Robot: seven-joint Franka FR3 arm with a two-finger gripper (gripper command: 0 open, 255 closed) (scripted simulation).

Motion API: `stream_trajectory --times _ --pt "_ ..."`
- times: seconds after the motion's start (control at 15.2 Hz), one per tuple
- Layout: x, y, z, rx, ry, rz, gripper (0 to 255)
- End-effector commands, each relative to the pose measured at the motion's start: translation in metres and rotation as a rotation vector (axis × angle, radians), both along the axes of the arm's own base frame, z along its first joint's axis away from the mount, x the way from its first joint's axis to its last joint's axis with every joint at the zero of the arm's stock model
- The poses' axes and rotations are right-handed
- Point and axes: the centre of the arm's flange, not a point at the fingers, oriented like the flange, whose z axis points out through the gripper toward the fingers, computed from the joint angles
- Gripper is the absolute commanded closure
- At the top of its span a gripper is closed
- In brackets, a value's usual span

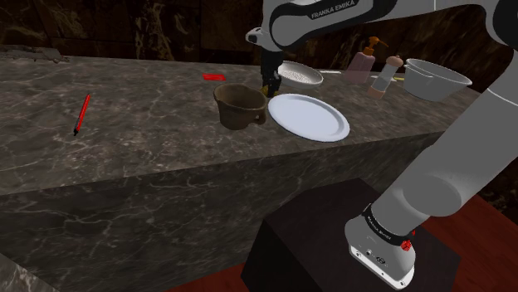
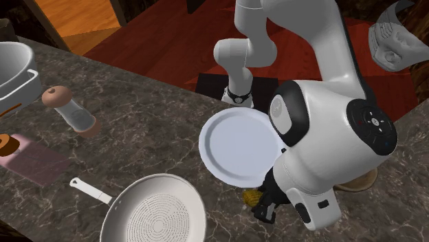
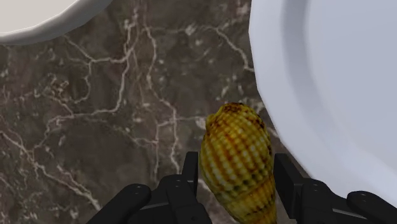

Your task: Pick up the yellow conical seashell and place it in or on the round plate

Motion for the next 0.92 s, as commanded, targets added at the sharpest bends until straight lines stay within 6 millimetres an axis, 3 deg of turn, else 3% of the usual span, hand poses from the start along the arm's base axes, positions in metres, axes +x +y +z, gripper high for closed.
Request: stream_trajectory --times 0.0,0.26,0.86 --pt "0.0 0.0 -0.001 0.0 0.002 0.0 255" --pt "0.0 0.0 -0.001 0.0 0.002 0.0 255" --pt "0.0 0.0 0.047 0.0 0.002 0.0 255"
